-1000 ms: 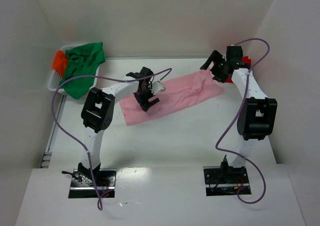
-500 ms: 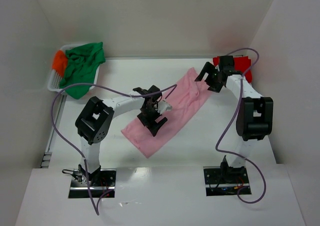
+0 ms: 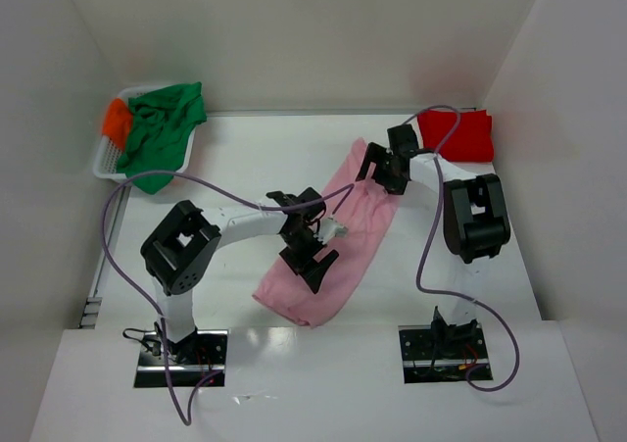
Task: Fold and stack the t-shirts
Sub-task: Rotate the tshirt 90 degrees
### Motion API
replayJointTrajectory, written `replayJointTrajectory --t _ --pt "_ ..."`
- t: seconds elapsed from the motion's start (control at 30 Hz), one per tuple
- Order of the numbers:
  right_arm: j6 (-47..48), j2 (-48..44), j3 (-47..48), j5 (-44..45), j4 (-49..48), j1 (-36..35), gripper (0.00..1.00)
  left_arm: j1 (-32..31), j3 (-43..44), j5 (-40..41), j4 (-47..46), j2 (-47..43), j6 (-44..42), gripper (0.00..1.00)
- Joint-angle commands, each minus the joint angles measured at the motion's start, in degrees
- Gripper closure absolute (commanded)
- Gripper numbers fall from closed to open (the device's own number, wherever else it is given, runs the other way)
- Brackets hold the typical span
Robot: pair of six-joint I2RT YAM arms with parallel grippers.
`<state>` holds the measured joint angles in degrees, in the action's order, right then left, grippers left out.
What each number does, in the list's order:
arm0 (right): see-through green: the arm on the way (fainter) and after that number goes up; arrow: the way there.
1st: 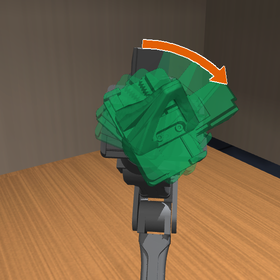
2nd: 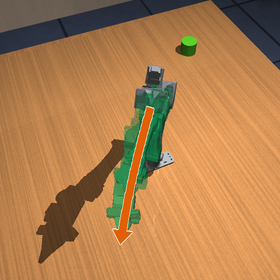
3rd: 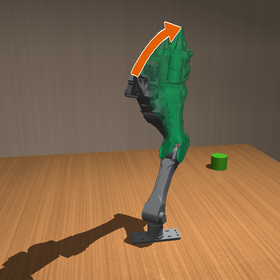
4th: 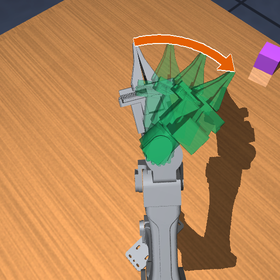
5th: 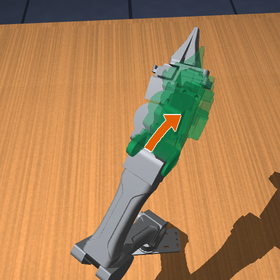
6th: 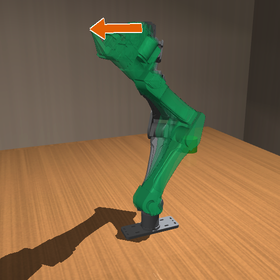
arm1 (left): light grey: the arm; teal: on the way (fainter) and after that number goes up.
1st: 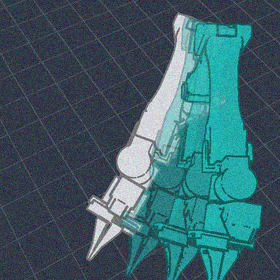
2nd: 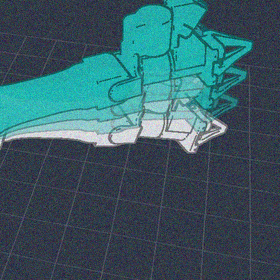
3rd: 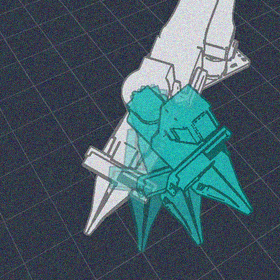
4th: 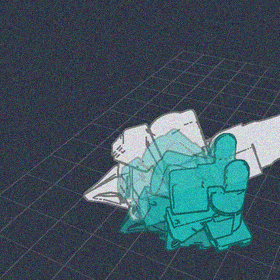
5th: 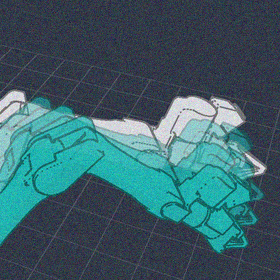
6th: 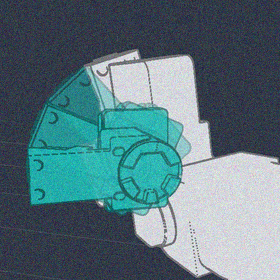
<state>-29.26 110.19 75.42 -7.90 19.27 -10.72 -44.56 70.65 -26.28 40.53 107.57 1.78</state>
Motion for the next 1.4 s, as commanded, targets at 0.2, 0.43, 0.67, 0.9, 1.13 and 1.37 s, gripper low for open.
replayJointTrajectory --t 0.2,0.43,0.67,0.9,1.13,1.37 --pt "1.13 9.6 8.6 5.7 -0.46 -2.9 0.0 -0.97 -4.47 -0.17 -12.58 -1.84 8.94 0.01" --pt "1.66 17.49 20.97 4.48 1.82 -4.83 0.0 -0.97 -1.58 -0.88 -13.81 2.55 8.42 0.01" --pt "1.04 27.26 35.57 -0.44 4.55 -8.52 0.0 -0.97 2.91 -3.95 -12.42 6.33 5.52 0.01" --pt "-0.1 34.47 46.93 -2.91 6.66 -11.95 0.0 1.05 5.02 -5.7 -10.48 6.95 3.23 0.01" --pt "1.83 38.78 55.97 1.13 12.02 -11.95 0.0 3.51 0.11 -1.76 -7.41 4.15 9.81 0.01" --pt "2.45 37.56 52.3 3.95 12.12 -10.02 0.0 4.74 -4.82 2.02 -5.47 3.61 10.44 0.01"
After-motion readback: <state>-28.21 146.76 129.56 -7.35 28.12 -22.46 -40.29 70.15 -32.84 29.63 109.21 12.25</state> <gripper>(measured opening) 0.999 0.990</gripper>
